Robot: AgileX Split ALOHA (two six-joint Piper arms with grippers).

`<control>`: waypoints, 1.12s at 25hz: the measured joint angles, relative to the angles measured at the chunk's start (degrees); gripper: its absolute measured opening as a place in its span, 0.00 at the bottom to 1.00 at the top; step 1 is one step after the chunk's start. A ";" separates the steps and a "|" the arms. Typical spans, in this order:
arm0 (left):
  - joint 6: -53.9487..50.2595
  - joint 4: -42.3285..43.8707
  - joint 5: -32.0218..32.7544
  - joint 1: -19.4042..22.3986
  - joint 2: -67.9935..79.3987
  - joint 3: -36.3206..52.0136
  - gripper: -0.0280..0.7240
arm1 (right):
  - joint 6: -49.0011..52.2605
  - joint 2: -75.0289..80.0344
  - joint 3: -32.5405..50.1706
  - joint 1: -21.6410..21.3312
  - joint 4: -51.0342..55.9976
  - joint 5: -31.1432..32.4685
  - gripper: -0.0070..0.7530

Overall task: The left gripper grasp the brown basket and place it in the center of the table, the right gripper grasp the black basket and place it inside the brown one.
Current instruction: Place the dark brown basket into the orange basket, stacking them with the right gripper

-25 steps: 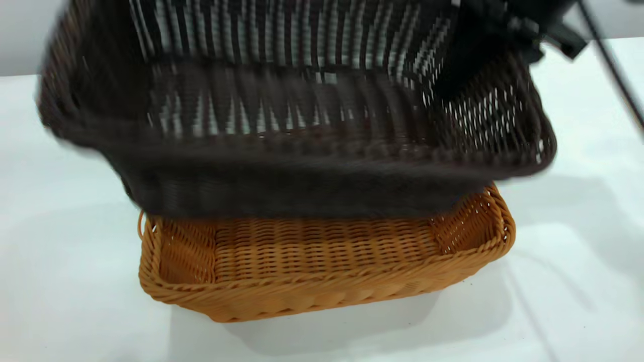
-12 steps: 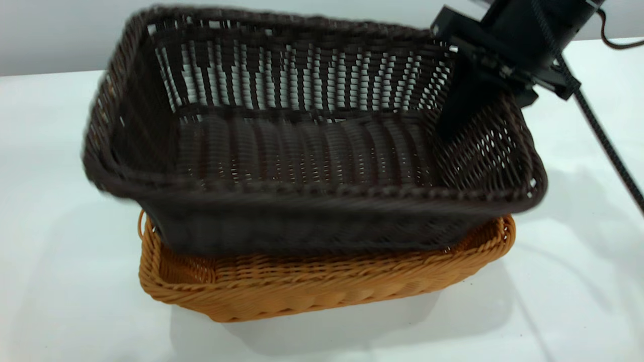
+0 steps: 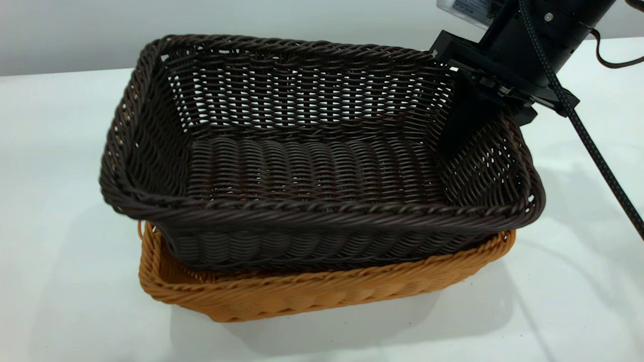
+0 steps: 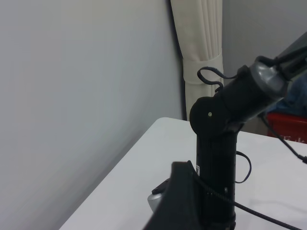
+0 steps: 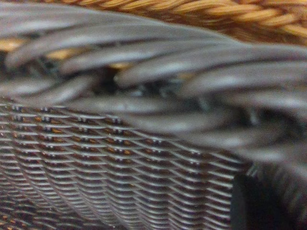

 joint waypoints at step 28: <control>-1.03 0.00 -0.54 0.00 0.00 0.05 0.83 | -4.92 -0.17 -2.16 -0.11 -0.73 5.62 0.74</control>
